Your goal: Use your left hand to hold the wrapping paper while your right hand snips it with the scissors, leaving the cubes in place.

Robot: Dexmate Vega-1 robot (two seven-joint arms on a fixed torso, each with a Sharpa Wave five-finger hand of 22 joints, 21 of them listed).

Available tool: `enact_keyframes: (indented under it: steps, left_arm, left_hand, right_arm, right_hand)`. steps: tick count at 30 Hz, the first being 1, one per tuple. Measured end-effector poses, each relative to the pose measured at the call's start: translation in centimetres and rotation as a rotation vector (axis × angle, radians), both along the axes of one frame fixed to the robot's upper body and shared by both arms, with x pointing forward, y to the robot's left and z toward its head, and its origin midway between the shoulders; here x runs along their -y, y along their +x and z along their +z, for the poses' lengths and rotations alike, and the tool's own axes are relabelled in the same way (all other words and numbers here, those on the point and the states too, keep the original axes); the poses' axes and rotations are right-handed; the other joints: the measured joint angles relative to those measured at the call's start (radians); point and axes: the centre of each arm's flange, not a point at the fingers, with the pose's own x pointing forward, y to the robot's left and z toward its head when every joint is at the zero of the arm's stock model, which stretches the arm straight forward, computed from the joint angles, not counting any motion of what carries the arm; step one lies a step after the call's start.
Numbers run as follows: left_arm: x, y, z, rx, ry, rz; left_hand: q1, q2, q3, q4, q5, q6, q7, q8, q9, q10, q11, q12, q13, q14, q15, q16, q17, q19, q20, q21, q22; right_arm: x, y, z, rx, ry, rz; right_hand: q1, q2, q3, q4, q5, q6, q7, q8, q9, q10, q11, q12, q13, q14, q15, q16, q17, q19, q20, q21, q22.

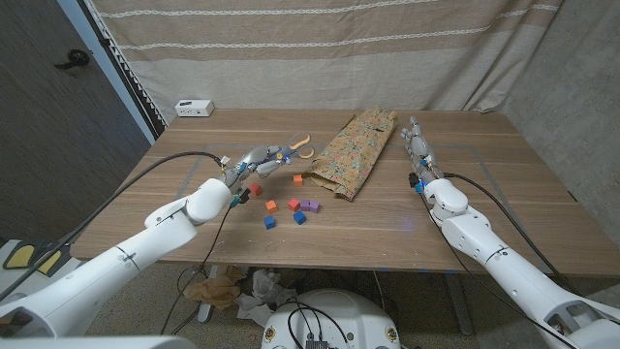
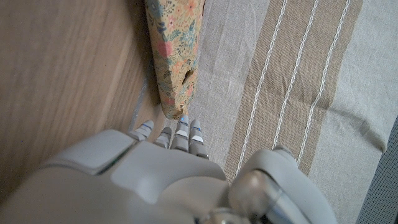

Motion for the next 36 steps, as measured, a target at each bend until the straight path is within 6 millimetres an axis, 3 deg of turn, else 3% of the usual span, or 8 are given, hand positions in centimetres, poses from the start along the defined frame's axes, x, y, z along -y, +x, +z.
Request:
enact_keyframes:
  steps: [5, 7, 8, 10, 14, 32, 36]
  left_arm:
    - [-0.05, -0.16, 0.07, 0.022, -0.052, -0.033]
    - [-0.32, 0.04, -0.17, 0.016, -0.061, -0.026]
    - [-0.09, -0.32, 0.23, 0.033, -0.097, -0.061]
    - [-0.32, -0.13, 0.04, 0.029, -0.107, -0.054]
    - [-0.35, -0.18, 0.09, 0.017, -0.180, -0.101]
    - [-0.71, -0.11, 0.18, -0.094, -0.421, -0.271]
    - [-0.72, -0.14, 0.27, -0.104, -0.442, -0.290]
  left_hand:
    - [-0.012, -0.001, 0.040, 0.026, -0.012, 0.022, 0.011, 0.017, 0.000, 0.069, 0.069, 0.113, 0.015, 0.023, 0.005, 0.019, -0.002, 0.031, -0.016, -0.001, 0.010]
    - [-0.018, -0.003, 0.040, 0.026, -0.014, 0.023, 0.012, 0.026, 0.007, 0.107, 0.076, 0.149, 0.022, 0.024, 0.007, 0.024, -0.003, 0.034, -0.015, -0.008, 0.002]
    - [-0.024, -0.003, 0.053, 0.040, -0.014, 0.023, 0.012, 0.028, 0.009, 0.124, 0.077, 0.160, 0.023, 0.024, 0.007, 0.027, -0.003, 0.036, -0.014, -0.008, 0.000]
    - [-0.025, -0.004, 0.055, 0.041, -0.014, 0.027, 0.016, 0.028, 0.010, 0.146, 0.078, 0.170, 0.024, 0.024, 0.007, 0.028, -0.003, 0.035, -0.014, -0.012, -0.001]
    - [-0.030, -0.004, 0.063, 0.050, -0.014, 0.027, 0.016, 0.030, 0.010, 0.188, 0.051, 0.175, 0.024, 0.027, 0.010, 0.028, -0.003, 0.037, -0.016, -0.012, -0.005]
    - [-0.058, -0.010, 0.068, 0.047, -0.014, 0.032, 0.021, 0.042, 0.016, 0.231, 0.031, 0.176, 0.024, 0.031, 0.007, 0.028, -0.003, 0.027, -0.014, -0.045, -0.047]
    - [-0.060, -0.010, 0.068, 0.047, -0.014, 0.036, 0.018, 0.042, 0.012, 0.247, 0.015, 0.176, 0.024, 0.031, 0.007, 0.035, -0.003, 0.027, -0.014, -0.045, -0.051]
  right_arm:
    - [-0.17, 0.09, -0.14, -0.003, 0.000, 0.000]
    - [-0.17, 0.09, -0.13, -0.003, -0.001, -0.001]
    - [-0.24, 0.14, -0.21, -0.004, -0.002, -0.001]
    - [-0.23, 0.13, -0.21, -0.004, -0.004, -0.003]
    - [-0.28, 0.14, -0.28, -0.004, -0.007, -0.007]
    - [-0.16, -0.20, -0.67, -0.008, -0.012, -0.015]
    - [-0.11, -0.23, -0.69, -0.008, -0.012, -0.016]
  right_hand:
    - [0.004, 0.004, 0.000, 0.000, 0.000, 0.000, 0.000, 0.000, 0.000, 0.000, 0.000, 0.000, 0.000, 0.000, 0.000, 0.000, 0.000, 0.000, 0.000, 0.000, 0.000]
    - [0.004, 0.004, -0.002, 0.002, 0.000, 0.000, 0.000, 0.000, 0.000, 0.000, 0.000, 0.000, 0.000, 0.000, 0.000, 0.000, 0.000, 0.000, 0.000, 0.000, 0.000]
    - [0.004, 0.004, -0.003, 0.003, 0.000, 0.000, 0.000, 0.000, 0.000, -0.003, -0.003, 0.000, 0.000, 0.000, 0.000, 0.000, 0.000, 0.000, 0.000, 0.000, 0.000]
    - [0.004, 0.004, -0.003, 0.003, 0.000, 0.000, 0.000, 0.000, 0.000, -0.004, -0.004, 0.000, 0.000, 0.000, 0.000, 0.000, 0.000, 0.000, 0.000, 0.000, 0.000]
    - [0.004, 0.004, -0.003, 0.003, 0.000, 0.000, 0.000, 0.000, 0.000, -0.004, -0.004, 0.000, 0.000, 0.000, 0.000, 0.000, 0.000, 0.000, 0.000, 0.000, 0.000]
    - [-0.003, 0.011, -0.003, 0.003, 0.000, 0.000, 0.000, -0.004, 0.000, 0.001, -0.009, 0.000, 0.000, 0.000, 0.000, 0.000, 0.000, -0.004, -0.004, 0.000, 0.000]
    - [-0.003, 0.010, -0.003, 0.003, 0.000, 0.000, 0.000, -0.004, 0.000, 0.001, -0.009, 0.000, 0.000, 0.000, 0.000, 0.000, 0.000, -0.004, -0.004, 0.000, 0.000]
